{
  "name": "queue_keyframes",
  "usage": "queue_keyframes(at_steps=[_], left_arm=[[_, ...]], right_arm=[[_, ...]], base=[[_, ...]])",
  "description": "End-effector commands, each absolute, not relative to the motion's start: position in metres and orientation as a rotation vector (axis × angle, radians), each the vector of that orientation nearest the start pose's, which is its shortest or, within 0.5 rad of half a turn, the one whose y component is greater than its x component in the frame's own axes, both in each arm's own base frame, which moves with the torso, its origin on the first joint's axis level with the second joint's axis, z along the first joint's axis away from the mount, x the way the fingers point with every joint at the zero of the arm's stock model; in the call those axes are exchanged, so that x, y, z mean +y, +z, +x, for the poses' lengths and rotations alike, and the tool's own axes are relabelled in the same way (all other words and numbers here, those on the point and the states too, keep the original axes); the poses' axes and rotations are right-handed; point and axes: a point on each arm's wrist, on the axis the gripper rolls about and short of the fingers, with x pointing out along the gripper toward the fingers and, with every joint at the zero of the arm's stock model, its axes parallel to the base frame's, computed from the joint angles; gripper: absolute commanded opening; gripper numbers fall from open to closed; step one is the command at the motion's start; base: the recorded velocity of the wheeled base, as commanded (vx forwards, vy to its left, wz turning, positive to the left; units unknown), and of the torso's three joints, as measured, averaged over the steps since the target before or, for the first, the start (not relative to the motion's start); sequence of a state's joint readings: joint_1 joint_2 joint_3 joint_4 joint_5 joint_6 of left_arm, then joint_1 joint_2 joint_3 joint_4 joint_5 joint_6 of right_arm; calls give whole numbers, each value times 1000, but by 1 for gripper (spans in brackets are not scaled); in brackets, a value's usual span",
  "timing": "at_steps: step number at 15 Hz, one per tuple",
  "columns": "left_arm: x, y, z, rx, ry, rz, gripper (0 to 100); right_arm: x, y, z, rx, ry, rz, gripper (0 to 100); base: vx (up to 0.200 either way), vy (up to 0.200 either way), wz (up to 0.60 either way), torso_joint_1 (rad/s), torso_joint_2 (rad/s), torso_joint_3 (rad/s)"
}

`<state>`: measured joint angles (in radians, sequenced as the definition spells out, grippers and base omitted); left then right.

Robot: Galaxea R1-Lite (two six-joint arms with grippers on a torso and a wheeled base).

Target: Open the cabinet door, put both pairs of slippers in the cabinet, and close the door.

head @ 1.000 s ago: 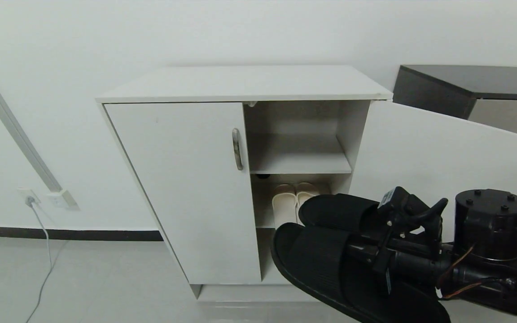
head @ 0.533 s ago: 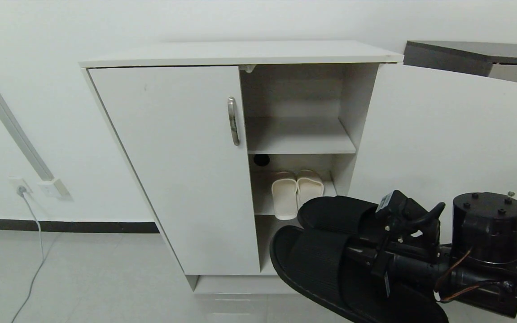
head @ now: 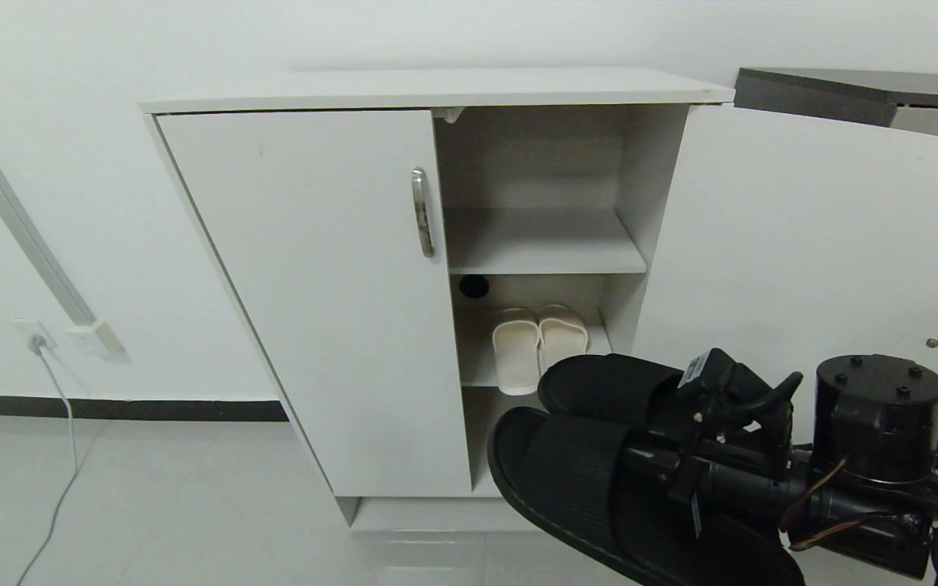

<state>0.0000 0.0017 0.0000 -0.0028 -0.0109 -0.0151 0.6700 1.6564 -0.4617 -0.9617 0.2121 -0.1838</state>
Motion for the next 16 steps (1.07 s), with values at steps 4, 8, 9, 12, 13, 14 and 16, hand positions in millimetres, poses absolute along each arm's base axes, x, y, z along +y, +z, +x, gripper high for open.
queue_keyframes(at_steps=[4, 8, 9, 12, 13, 14, 16], left_arm=[[0, 76, -23, 0, -11, -15, 0], [0, 76, -23, 0, -11, -15, 0], [0, 76, -23, -1, -11, -15, 0], [0, 76, -23, -1, -11, -15, 0], [0, 76, -23, -1, -11, -15, 0], [0, 76, -23, 0, -12, -15, 0], [0, 76, -23, 0, -12, -14, 0]], right_arm=[[171, 134, 199, 162, 910, -237, 0], [253, 138, 196, 185, 558, -43, 0], [271, 137, 203, 174, 452, -43, 0], [288, 151, 216, 181, 292, -65, 0], [294, 167, 224, 170, 217, -29, 0], [298, 181, 234, 163, 142, -4, 0], [302, 196, 244, 150, 86, 7, 0]], base=[[0, 0, 0, 0, 0, 0], [0, 0, 0, 0, 0, 0], [0, 0, 0, 0, 0, 0], [0, 0, 0, 0, 0, 0], [0, 0, 0, 0, 0, 0], [0, 0, 0, 0, 0, 0], [0, 0, 0, 0, 0, 0]])
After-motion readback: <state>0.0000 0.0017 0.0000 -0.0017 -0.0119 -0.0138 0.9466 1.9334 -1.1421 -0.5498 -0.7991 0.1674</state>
